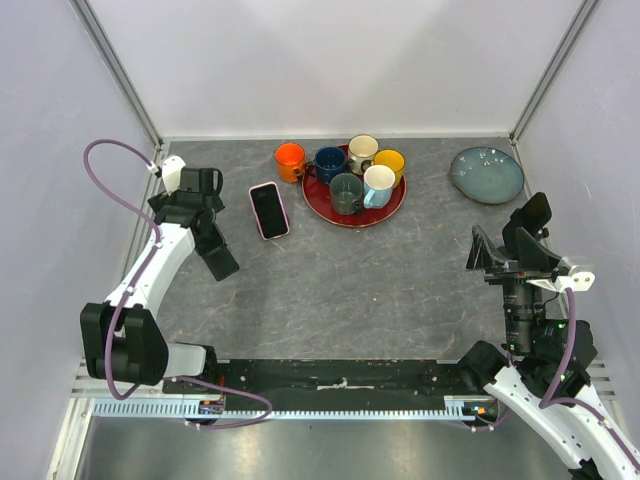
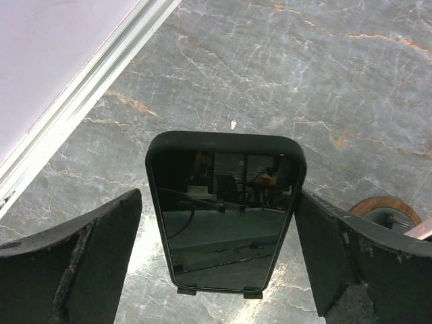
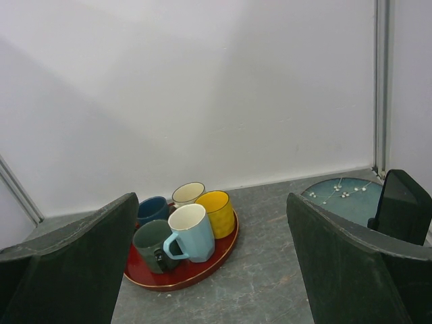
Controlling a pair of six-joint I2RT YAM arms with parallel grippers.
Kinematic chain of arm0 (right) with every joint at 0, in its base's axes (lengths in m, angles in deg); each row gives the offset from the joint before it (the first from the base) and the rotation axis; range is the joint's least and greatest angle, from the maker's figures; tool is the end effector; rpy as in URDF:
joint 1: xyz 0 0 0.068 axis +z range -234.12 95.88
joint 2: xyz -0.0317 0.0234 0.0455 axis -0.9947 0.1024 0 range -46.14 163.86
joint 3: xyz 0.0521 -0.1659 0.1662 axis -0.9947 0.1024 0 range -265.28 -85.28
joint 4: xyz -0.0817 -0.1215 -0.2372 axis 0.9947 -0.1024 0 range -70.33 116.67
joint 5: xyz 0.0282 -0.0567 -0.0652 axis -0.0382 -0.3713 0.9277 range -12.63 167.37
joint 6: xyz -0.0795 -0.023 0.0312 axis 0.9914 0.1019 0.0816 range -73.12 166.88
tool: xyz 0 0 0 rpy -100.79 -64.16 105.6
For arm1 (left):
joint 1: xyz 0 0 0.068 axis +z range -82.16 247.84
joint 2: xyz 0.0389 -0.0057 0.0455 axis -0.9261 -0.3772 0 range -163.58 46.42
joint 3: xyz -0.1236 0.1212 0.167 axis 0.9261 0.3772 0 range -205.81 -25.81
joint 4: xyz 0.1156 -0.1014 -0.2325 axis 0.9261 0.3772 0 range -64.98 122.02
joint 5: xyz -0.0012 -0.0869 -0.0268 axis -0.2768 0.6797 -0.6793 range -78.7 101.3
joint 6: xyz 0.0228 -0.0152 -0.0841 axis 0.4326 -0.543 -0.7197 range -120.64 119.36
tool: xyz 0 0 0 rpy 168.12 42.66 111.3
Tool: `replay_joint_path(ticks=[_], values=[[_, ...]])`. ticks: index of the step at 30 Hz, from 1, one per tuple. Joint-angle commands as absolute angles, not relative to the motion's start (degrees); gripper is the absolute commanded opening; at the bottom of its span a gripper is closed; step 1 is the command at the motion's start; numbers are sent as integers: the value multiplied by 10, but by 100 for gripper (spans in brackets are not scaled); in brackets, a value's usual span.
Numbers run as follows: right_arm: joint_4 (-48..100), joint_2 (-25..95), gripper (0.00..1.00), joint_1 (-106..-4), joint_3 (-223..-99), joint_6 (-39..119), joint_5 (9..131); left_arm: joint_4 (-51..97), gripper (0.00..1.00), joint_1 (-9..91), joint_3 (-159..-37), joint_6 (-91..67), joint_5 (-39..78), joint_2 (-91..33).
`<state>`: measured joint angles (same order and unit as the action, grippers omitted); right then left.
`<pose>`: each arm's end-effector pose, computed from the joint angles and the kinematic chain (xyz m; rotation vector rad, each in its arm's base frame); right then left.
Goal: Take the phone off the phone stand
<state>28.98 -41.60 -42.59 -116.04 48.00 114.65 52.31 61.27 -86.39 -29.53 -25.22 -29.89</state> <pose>0.1213 0.0440 0.3672 0.1699 1.1729 0.2725 0.3387 0.0081 0.2302 -0.7203 2.0549 0.3922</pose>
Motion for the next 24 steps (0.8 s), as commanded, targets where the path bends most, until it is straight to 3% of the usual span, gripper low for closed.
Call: replay_joint_path(ticks=[1,10,24], values=[[297,-427,98,-421,-1156,478,1141,510,100,613,-847,-339,-288,-286],[297,-431,98,-419,-1155,478,1142,501,97,616,-835,-345,-254,-278],[296,-433,98,-419,-1156,479,1144,512,67,616,-849,-331,-239,-259]])
